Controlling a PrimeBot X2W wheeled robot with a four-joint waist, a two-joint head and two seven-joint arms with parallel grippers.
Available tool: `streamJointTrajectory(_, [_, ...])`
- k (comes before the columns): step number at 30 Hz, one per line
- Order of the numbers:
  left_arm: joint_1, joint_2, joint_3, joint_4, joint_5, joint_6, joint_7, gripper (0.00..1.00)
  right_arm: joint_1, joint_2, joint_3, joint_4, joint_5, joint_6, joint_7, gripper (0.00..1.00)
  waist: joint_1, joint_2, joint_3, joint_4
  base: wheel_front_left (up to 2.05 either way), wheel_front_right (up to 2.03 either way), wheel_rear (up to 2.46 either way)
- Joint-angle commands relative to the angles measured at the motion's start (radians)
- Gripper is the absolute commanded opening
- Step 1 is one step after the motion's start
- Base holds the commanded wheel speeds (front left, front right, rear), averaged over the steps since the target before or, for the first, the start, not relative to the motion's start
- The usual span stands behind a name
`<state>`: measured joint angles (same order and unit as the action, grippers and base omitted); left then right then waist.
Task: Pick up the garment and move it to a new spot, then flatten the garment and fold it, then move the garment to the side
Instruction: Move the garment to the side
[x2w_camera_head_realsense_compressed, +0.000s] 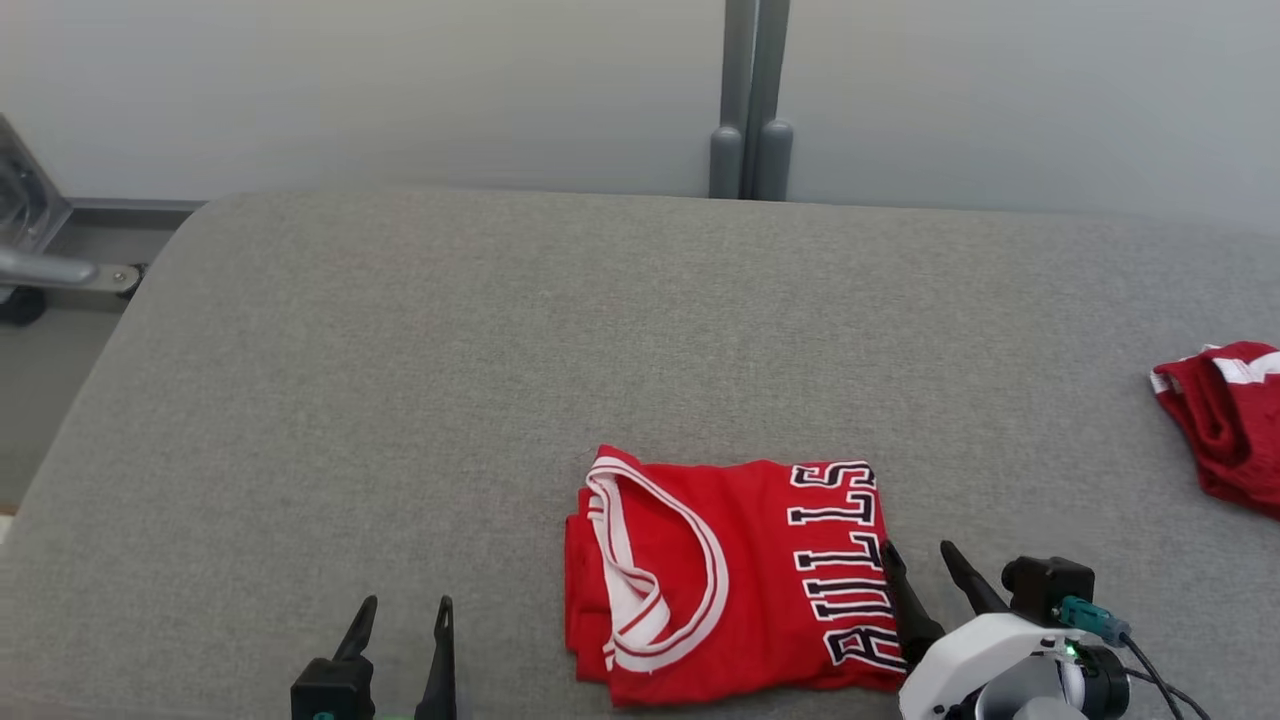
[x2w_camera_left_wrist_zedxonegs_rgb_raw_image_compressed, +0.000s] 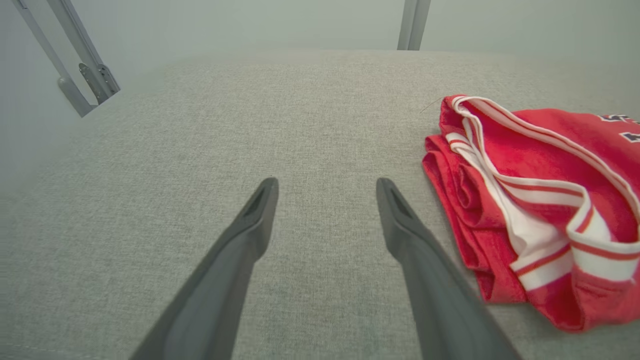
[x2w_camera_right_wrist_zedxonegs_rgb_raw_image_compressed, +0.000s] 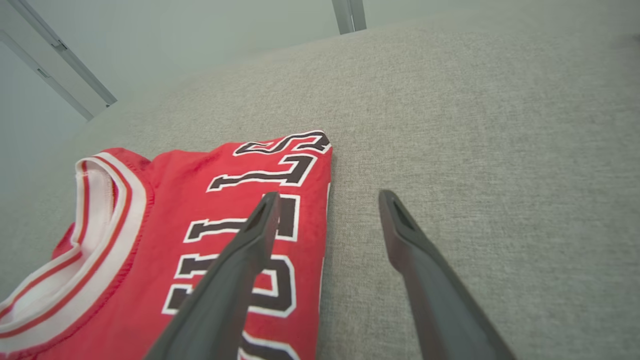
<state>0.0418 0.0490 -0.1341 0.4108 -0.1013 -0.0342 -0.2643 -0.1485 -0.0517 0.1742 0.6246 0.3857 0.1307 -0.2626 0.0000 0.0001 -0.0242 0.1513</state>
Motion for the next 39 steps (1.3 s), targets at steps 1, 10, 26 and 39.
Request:
streamJointTrajectory(1, [-0.023,0.004,0.003,-0.001,-0.004,0.002,0.001,1.0,-0.027,-0.001,-0.006,0.025,0.018,0.0,-0.003,1.0,0.0,-0.0001,0.043,0.07,0.0,0.0,0.0])
streamJointTrajectory(10, [-0.049,0.003,-0.001,-0.008,0.008,-0.006,0.001,1.0,-0.091,-0.004,0.03,0.2,0.089,0.0,-0.001,1.0,0.0,-0.0001,0.088,0.146,0.0,0.0,0.0])
streamJointTrajectory(26, [-0.025,0.003,0.023,-0.027,0.007,-0.011,0.001,1.0,-0.081,-0.045,-0.05,0.123,0.069,-0.001,-0.001,0.0,0.0,-0.0001,0.045,-0.016,0.0,0.0,0.0])
streamJointTrajectory(39, [-0.075,0.004,-0.006,-0.033,-0.03,-0.001,0.001,1.0,-0.06,-0.032,-0.089,0.061,-0.008,-0.001,-0.001,0.0,0.0,-0.0001,0.056,-0.431,0.0,0.0,0.0])
